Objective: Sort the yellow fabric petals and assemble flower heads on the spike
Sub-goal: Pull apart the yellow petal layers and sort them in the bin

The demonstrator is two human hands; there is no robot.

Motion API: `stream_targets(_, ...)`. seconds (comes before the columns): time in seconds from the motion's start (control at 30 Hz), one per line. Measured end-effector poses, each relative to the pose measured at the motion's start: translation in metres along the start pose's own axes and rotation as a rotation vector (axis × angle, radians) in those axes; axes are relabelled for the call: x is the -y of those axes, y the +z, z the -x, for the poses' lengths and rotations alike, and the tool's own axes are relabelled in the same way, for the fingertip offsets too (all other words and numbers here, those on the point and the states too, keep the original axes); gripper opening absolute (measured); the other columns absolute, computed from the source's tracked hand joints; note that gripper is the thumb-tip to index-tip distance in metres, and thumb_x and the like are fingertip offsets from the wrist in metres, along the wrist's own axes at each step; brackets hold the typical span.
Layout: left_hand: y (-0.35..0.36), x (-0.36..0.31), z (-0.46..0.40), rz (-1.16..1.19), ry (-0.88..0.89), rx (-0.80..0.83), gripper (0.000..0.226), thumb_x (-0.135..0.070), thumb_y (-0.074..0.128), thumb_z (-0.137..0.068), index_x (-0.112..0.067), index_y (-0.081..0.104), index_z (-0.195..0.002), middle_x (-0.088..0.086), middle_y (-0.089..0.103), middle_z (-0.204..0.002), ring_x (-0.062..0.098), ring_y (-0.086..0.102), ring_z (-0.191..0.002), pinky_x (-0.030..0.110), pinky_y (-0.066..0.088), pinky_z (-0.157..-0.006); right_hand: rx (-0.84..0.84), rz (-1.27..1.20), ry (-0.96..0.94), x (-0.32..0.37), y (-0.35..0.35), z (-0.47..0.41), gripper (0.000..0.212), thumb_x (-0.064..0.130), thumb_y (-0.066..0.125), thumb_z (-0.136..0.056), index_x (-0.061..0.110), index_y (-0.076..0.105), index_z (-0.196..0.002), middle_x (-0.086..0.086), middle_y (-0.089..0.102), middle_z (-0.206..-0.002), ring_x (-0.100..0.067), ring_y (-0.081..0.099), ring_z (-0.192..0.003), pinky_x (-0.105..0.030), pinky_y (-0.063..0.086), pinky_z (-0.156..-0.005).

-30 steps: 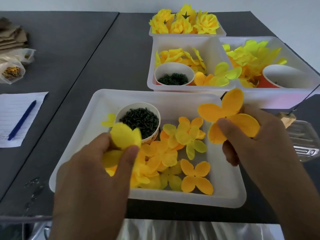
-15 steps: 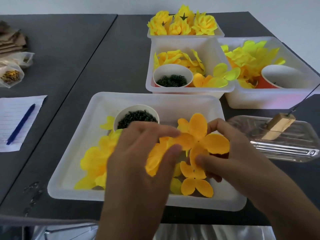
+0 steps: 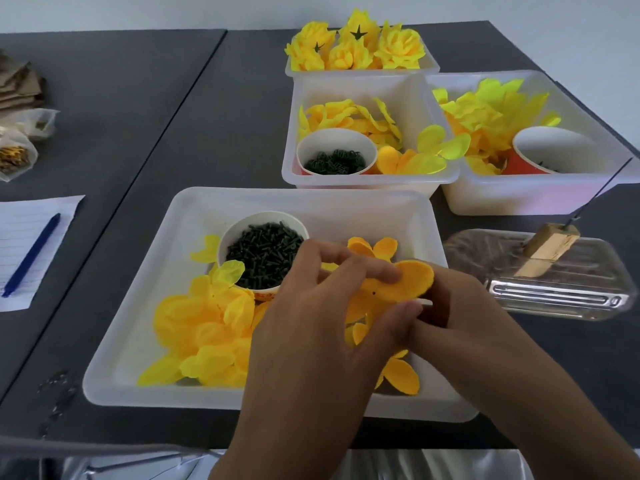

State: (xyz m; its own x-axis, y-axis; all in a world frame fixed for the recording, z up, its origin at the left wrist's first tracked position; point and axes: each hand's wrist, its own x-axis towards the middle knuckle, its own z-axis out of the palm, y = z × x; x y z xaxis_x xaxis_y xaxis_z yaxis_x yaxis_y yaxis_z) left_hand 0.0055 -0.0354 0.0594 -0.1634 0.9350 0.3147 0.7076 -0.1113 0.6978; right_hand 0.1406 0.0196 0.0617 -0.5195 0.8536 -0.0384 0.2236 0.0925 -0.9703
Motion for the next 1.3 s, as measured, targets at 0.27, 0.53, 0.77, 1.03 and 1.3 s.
stream_targets(0.27, 0.012, -0.006, 0.001, -0.106, -0.035, -0.085, 0.031, -0.057, 0.042, -0.087, -0.041, 0.057, -0.109, -0.022, 0.050, -0.088, 0.002, 0.049, -0.083, 0.016, 0.038, -0.062, -0.230, 0.127, -0.038, -0.007, 0.015, 0.004, 0.015, 0.015, 0.047, -0.096, 0.021, 0.060, -0.091, 0.004, 0.065, -0.070, -0.012, 0.063, -0.060, -0.021, 0.050, -0.051)
stream_targets(0.53, 0.006, -0.005, -0.002, -0.054, -0.096, -0.211, 0.014, -0.051, 0.058, -0.081, -0.038, 0.062, -0.080, -0.022, 0.055, -0.073, 0.005, 0.053, -0.072, 0.018, 0.040, -0.057, -0.236, 0.391, -0.179, -0.004, 0.023, 0.008, 0.022, 0.028, 0.036, -0.100, 0.030, 0.058, -0.101, 0.019, 0.054, -0.068, -0.001, 0.059, -0.069, -0.010, 0.043, -0.056)
stream_targets(0.77, -0.002, 0.001, -0.001, 0.120, -0.162, -0.167, 0.008, -0.044, 0.072, -0.078, -0.040, 0.066, -0.074, -0.022, 0.063, -0.072, -0.001, 0.058, -0.075, 0.008, 0.042, -0.058, -0.207, 0.388, -0.141, -0.001, 0.023, 0.012, 0.030, 0.037, 0.033, -0.092, 0.029, 0.059, -0.106, 0.019, 0.052, -0.067, 0.003, 0.057, -0.069, -0.008, 0.040, -0.056)
stream_targets(1.03, -0.004, -0.003, 0.000, 0.075, -0.131, -0.184, 0.008, -0.045, 0.065, -0.080, -0.039, 0.064, -0.075, -0.021, 0.060, -0.073, 0.004, 0.056, -0.073, 0.012, 0.039, -0.056, -0.197, 0.388, -0.143, 0.002, 0.023, 0.014, 0.025, 0.033, 0.038, -0.094, 0.030, 0.058, -0.107, 0.018, 0.055, -0.070, 0.001, 0.058, -0.066, -0.010, 0.043, -0.060)
stream_targets(1.3, -0.002, -0.005, -0.001, -0.011, -0.003, -0.112, 0.011, -0.029, 0.057, -0.083, -0.029, 0.050, -0.074, -0.015, 0.049, -0.076, 0.009, 0.049, -0.074, 0.017, 0.040, -0.062, -0.090, 0.007, -0.049, 0.011, 0.017, 0.012, 0.026, 0.049, 0.049, -0.090, 0.026, 0.061, -0.093, 0.009, 0.070, -0.076, -0.008, 0.068, -0.068, -0.018, 0.053, -0.054)
